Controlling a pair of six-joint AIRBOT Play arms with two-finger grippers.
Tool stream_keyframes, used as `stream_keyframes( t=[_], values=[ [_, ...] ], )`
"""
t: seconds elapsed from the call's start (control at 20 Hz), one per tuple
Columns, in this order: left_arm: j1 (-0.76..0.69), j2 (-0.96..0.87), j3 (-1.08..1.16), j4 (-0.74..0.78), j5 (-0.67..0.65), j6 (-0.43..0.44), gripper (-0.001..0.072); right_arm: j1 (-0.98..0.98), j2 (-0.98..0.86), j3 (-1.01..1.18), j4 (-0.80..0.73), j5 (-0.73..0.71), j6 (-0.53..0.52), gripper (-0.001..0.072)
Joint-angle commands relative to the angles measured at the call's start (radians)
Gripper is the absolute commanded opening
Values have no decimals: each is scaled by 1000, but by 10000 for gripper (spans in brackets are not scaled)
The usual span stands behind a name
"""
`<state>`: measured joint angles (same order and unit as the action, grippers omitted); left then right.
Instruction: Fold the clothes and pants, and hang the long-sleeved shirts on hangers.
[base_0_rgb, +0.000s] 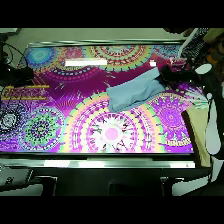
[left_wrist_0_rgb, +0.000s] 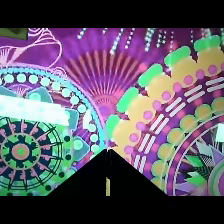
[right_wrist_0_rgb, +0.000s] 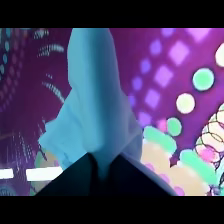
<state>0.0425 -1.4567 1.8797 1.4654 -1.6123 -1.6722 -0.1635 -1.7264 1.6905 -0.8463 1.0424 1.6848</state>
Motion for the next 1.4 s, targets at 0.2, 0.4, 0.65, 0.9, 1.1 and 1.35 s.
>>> stream_keyframes(
  t=[0.2,0.4,0.65,0.9,1.1,1.35],
  values=[
    [0,-2,0,0,0,0,16,-165,7,147,-109,-31,293,41],
    [0,-2,0,0,0,0,16,-266,40,152,-132,-76,392,40],
    [0,-2,0,0,0,0,16,-355,113,153,-330,-78,634,40],
    [0,-2,0,0,0,0,16,-369,205,153,-549,-48,855,40],
    [0,-2,0,0,0,0,16,-369,253,153,-667,36,941,40],
    [0,-2,0,0,0,-4,16,-369,290,153,-702,181,958,40]
  ],
)
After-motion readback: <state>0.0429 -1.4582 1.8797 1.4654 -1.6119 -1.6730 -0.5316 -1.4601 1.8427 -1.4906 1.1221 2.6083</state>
